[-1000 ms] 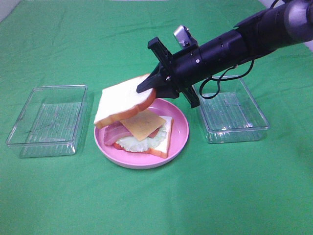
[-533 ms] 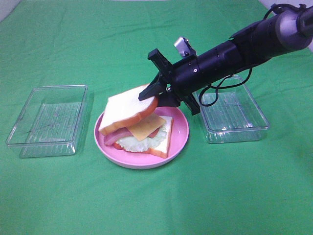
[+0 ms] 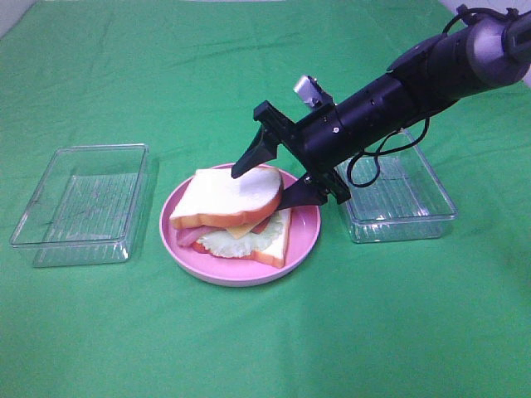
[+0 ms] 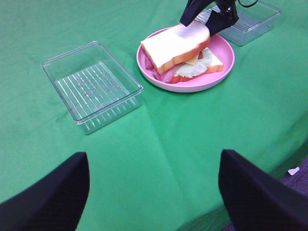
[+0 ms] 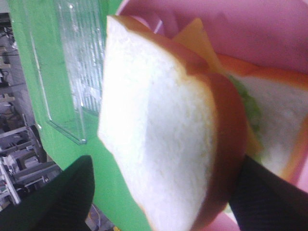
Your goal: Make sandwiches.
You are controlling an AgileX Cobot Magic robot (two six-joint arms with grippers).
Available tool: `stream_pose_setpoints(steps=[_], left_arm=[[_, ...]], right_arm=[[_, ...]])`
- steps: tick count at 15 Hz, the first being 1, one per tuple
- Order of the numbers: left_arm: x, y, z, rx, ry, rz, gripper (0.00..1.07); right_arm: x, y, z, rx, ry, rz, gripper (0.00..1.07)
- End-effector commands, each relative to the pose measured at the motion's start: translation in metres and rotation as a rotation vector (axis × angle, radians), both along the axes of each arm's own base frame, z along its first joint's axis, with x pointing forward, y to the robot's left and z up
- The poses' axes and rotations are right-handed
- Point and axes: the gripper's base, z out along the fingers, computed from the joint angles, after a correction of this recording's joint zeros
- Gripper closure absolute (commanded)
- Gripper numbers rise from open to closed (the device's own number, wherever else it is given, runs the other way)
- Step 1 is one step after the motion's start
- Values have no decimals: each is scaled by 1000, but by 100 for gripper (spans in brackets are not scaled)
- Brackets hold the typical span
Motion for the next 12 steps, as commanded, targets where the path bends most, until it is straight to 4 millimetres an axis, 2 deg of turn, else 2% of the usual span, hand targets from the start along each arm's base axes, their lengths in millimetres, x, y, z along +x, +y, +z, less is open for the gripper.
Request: stream_pose_setpoints(steps=[1,2,7,8,9,12], left_arm=[[-2,1,0,-20,-22,-7,35],[-2,1,0,-20,-22,-7,35],[-2,1,0,-20,-22,-7,35],[-2,1,0,-20,-22,-7,35],[-2,1,0,-20,-22,-7,35],[-2,1,0,-20,-22,-7,35]], right_arm=[[-5,-6,-2,-80,18,50,36],[-6,-8,-1,-101,8,63,36],[-13,-25,35,-287,-115,162,36],[-17,-29,46,-323,-150,202,36],[-26,-38,73,-376,-208,264,36],[-47,-51,107,-433,-283,283,36]])
